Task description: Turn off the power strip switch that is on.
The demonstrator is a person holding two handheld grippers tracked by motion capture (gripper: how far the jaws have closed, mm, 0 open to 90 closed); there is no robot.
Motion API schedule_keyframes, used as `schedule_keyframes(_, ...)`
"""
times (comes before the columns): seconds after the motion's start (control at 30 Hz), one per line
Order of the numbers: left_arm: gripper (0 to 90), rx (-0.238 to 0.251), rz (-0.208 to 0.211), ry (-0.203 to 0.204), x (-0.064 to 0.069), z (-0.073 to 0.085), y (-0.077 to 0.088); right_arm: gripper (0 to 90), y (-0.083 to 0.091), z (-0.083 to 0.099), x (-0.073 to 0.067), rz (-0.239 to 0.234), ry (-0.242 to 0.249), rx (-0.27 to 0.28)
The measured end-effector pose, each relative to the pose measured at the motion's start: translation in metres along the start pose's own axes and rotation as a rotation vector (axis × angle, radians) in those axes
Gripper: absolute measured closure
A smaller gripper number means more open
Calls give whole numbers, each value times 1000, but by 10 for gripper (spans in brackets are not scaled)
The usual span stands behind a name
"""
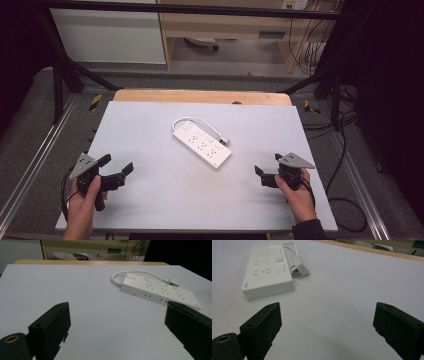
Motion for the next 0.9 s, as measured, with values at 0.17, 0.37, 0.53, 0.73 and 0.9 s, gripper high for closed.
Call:
schedule_keyframes(0.17, 66, -16, 3, -21, 4, 1, -2, 72, -2, 1, -1, 3, 12, -19)
schedule_keyframes(0.37, 66, -28, 4, -20, 5, 2, -2, 55, -3, 1, 0, 11, 12, -33)
schedule_keyframes(0.53, 67, -33, 5, -21, 7, 2, -3, 41, -2, 2, 0, -5, 14, -39)
schedule_keyframes(0.73, 66, -35, 12, -35, 10, 2, -1, 39, -1, -1, -2, -14, 14, -33)
schedule_keyframes(0.9, 66, -38, 17, -33, 11, 2, -1, 50, 2, -3, -3, -12, 23, -4)
Point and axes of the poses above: each handheld gripper's, and its own axes: y roughly backward along the jaws, z roughly out of its underside, x roughly to its right, the point moved 3 cm from there along -y, roughly forward along the jaws, and after that the axes turned 12 degrees about z, right-handed, at the moved point
